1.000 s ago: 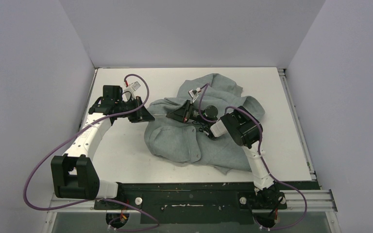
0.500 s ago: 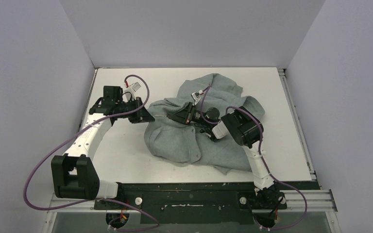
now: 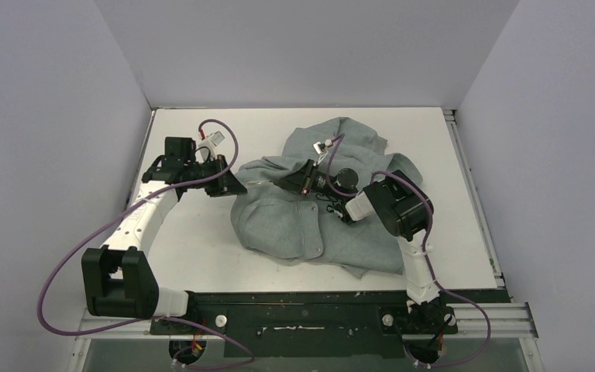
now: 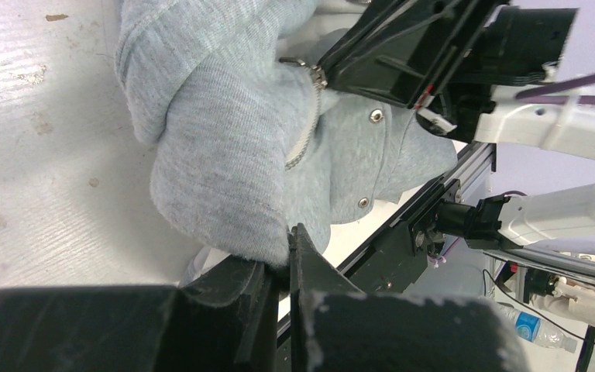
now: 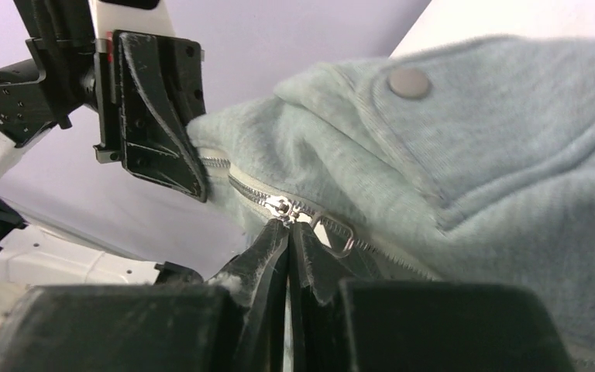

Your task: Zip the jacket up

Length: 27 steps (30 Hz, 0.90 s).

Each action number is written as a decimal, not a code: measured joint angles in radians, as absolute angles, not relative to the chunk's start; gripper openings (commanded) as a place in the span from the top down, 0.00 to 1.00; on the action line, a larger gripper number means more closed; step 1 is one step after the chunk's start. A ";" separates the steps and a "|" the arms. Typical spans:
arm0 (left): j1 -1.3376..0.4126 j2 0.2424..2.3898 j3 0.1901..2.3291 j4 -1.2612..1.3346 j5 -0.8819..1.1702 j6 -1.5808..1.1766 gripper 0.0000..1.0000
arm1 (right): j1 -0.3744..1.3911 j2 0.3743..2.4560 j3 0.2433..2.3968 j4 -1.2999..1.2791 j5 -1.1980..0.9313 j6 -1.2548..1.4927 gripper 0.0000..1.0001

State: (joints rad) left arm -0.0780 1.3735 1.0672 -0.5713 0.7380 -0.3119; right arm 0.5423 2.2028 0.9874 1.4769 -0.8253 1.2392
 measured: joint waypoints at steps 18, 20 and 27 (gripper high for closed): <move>-0.078 1.390 1.063 -0.559 0.738 -0.312 1.00 | 0.595 2.010 1.002 0.948 -0.723 0.709 0.92; -0.078 1.392 1.060 -0.557 0.739 -0.313 1.00 | 0.597 2.010 1.004 0.938 -0.719 0.700 0.92; -0.078 1.401 1.059 -0.556 0.740 -0.312 1.00 | 0.596 2.010 1.005 0.941 -0.698 0.701 0.92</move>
State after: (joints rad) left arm -0.0780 1.4010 1.0592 -0.5556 0.7399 -0.3122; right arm 0.5964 2.0098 1.0046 0.9409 -0.6979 0.7006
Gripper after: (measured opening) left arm 0.045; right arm 0.084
